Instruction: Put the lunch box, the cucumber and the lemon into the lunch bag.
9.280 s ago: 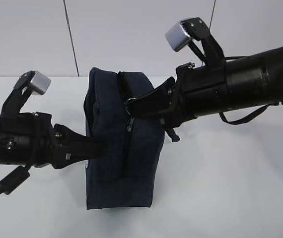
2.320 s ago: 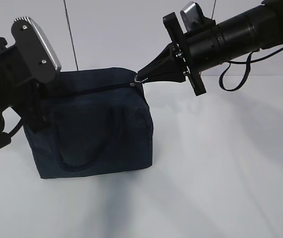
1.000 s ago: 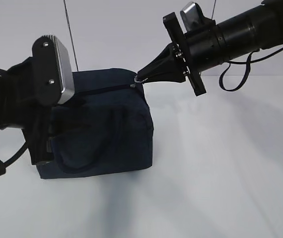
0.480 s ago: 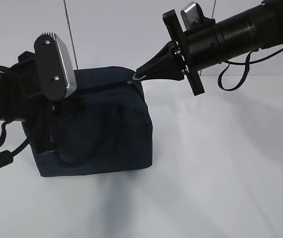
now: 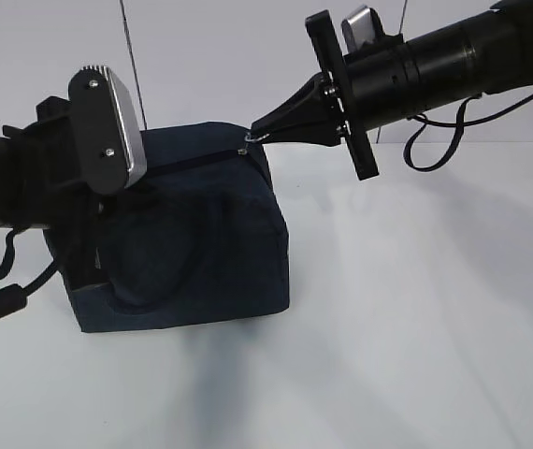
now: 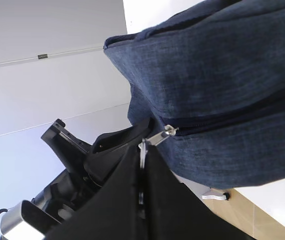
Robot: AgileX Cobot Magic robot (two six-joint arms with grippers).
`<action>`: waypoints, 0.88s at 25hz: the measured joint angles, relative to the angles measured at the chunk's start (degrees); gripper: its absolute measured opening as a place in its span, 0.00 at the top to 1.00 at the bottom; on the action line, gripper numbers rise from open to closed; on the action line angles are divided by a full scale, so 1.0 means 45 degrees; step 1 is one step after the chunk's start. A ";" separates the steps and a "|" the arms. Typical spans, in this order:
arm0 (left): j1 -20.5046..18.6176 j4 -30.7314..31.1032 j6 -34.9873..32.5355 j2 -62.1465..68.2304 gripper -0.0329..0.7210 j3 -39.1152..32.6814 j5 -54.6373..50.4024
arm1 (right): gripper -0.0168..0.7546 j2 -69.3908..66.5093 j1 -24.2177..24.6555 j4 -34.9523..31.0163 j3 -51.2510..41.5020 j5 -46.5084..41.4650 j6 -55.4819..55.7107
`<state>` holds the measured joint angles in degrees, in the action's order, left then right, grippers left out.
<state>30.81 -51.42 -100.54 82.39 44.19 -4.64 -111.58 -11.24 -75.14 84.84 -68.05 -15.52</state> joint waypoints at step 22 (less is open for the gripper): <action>0.0088 0.0048 0.0000 0.0515 0.96 -0.0195 0.2182 | 0.97 -0.0077 0.0324 0.1028 0.0000 0.0000 0.0606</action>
<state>31.20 -51.20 -100.54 84.71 43.31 5.18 -111.92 -9.79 -70.52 84.84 -68.05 -12.79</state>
